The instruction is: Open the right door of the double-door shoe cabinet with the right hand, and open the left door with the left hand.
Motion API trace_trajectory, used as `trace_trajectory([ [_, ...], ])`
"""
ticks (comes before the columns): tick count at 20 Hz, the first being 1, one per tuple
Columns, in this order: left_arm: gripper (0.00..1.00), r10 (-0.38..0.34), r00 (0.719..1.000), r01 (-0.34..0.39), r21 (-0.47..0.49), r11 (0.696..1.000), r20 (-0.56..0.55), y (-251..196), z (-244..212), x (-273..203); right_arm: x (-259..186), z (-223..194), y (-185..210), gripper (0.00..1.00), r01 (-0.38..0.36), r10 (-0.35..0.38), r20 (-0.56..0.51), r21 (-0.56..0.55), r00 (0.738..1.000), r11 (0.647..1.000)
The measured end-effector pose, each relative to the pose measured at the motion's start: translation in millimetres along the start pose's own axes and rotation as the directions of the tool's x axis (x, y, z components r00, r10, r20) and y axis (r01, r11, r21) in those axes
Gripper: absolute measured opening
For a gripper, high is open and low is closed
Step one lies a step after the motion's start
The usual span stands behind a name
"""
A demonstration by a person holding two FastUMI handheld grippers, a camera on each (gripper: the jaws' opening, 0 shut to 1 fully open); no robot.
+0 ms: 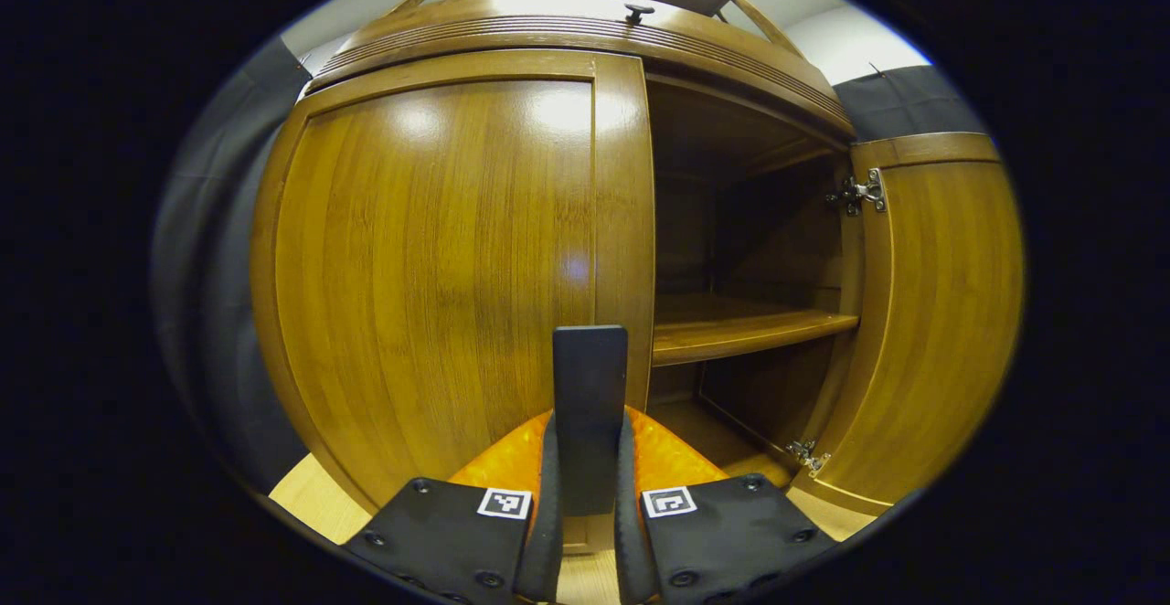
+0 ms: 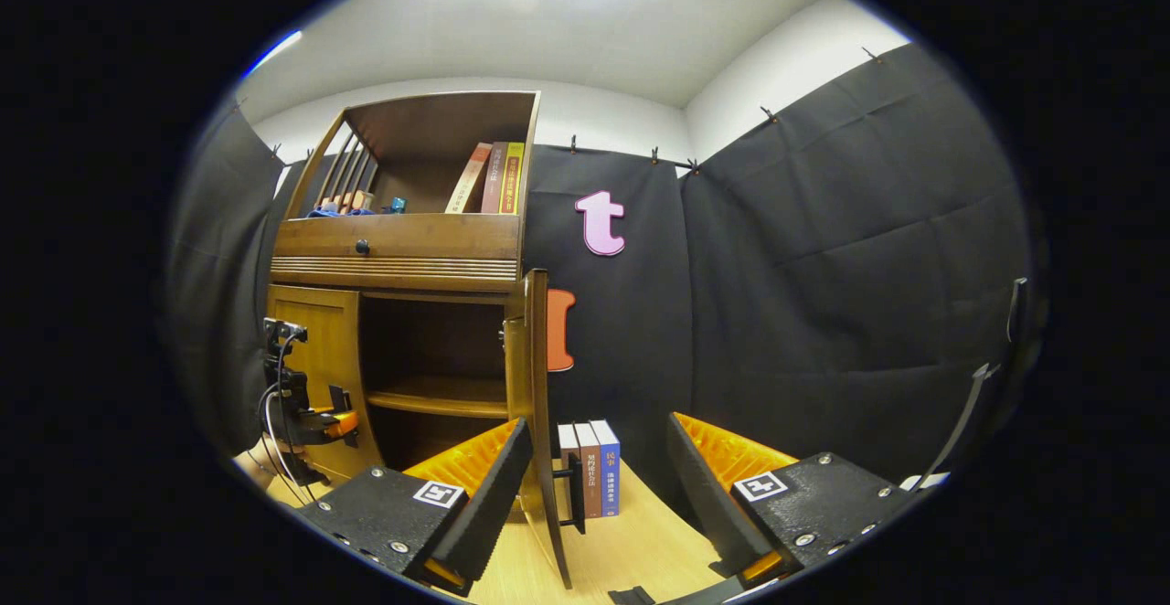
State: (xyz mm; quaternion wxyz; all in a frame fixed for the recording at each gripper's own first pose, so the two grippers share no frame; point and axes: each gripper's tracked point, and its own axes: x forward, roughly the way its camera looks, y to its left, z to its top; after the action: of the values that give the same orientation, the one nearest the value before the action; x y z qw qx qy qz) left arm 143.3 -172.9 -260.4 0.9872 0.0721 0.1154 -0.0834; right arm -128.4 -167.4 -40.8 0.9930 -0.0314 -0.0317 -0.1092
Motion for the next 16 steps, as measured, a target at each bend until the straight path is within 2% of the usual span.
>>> trace_trajectory([
  [9, 0.32, -0.082, 0.997, 0.082, -0.012, 0.997, -0.014, -1, -1, -51, 1, 10, 28, 1.0, -0.04, 0.04, 0.012, -0.019, 0.999, 0.999],
  [10, 0.29, -0.091, 0.996, 0.091, -0.013, 0.996, -0.017, 0, -1, -56, 0, 10, 32, 0.92, -0.044, 0.044, 0.011, -0.018, 0.999, 0.999],
  [13, 0.31, -0.108, 0.994, 0.108, -0.012, 0.994, -0.02, 4, -2, -73, 0, 12, 37, 0.92, -0.05, 0.05, 0.006, -0.008, 0.999, 0.999],
  [14, 0.32, -0.111, 0.994, 0.111, -0.006, 0.994, -0.018, 5, -2, -78, 0, 12, 39, 0.81, -0.053, 0.053, 0.005, -0.002, 0.999, 0.999],
  [15, 0.32, -0.113, 0.993, 0.113, 0.0, 0.994, -0.016, 6, -1, -84, 2, 12, 41, 1.0, -0.057, 0.057, 0.002, 0.004, 0.998, 0.998],
  [16, 0.31, -0.116, 0.993, 0.116, 0.005, 0.993, -0.016, 8, -1, -91, 3, 11, 44, 1.0, -0.062, 0.062, -0.002, 0.009, 0.998, 0.998],
])
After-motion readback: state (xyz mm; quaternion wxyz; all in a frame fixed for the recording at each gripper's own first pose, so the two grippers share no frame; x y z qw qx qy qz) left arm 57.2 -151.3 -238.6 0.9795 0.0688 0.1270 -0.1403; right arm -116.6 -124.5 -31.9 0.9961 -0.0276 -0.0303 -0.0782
